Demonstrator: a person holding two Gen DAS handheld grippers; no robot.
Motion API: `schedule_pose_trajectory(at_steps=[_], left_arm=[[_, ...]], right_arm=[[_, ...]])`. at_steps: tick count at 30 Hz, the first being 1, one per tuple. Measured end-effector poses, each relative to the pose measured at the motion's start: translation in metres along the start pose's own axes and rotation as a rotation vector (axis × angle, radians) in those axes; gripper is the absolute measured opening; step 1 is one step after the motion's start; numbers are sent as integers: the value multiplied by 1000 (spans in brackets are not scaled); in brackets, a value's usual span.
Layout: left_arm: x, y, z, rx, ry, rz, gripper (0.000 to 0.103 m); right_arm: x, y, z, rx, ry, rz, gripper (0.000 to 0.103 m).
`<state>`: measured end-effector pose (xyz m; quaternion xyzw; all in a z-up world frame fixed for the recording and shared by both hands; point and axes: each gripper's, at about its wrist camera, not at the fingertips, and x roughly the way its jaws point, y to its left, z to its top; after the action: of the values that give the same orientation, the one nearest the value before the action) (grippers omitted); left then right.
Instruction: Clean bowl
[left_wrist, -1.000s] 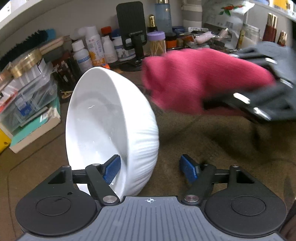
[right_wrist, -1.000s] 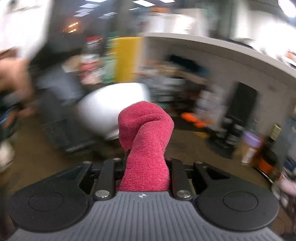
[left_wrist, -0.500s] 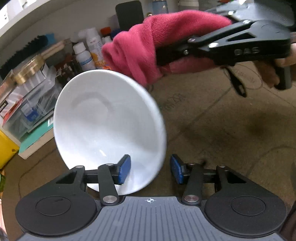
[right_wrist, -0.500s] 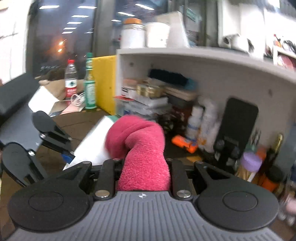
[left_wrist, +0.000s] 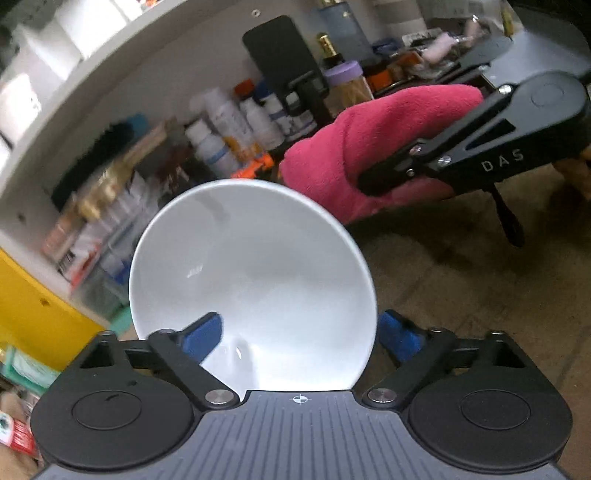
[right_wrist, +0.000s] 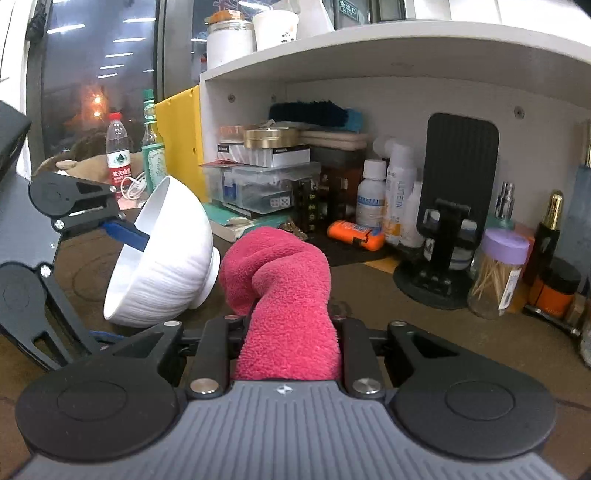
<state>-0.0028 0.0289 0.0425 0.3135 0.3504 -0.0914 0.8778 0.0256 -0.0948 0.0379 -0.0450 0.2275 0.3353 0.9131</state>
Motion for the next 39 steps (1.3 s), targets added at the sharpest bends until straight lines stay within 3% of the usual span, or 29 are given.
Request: schedule_pose_trajectory(at_steps=[1, 3, 4, 5, 8, 11, 13, 19, 23, 28, 31, 34, 37, 39], left_arm=[[0, -3, 1, 7, -7, 10, 48], [0, -8, 1, 14, -25, 18, 10], [-1, -14, 1, 25, -34, 50, 9], [0, -15, 1, 32, -36, 67, 9], [0, -4, 1, -28, -3, -10, 11], [-7, 22, 1, -169, -6, -200, 13], [-20, 32, -1, -244, -38, -379, 12], [-39, 42, -9, -307, -88, -534, 11], [-36, 38, -10, -287, -74, -553, 14], [-31, 29, -8, -220, -37, -510, 16], [-26, 32, -11, -228, -27, -489, 22], [-16, 32, -14, -209, -4, -454, 35], [-4, 28, -16, -181, 31, -400, 60], [3, 25, -17, -159, 37, -356, 88]], right_arm=[[0, -1, 0, 8, -2, 2, 24], [-1, -3, 1, 24, -5, 5, 24], [-1, -3, 1, 30, -5, 5, 24], [-2, -3, 1, 34, -5, 4, 24], [-5, -3, -1, 27, -1, 4, 24], [-13, 2, -2, -6, 1, 13, 24], [-23, 9, -5, -40, -6, 28, 24], [-72, 44, -17, -202, -25, 132, 24], [-104, 70, -23, -321, -26, 196, 24], [-66, 57, 3, -255, -46, 139, 24], [-41, 30, 18, -113, -79, 108, 24], [-24, 5, 21, 33, -106, 104, 23], [-13, -14, 12, 133, -94, 96, 23], [-9, -23, 4, 161, -75, 97, 24]])
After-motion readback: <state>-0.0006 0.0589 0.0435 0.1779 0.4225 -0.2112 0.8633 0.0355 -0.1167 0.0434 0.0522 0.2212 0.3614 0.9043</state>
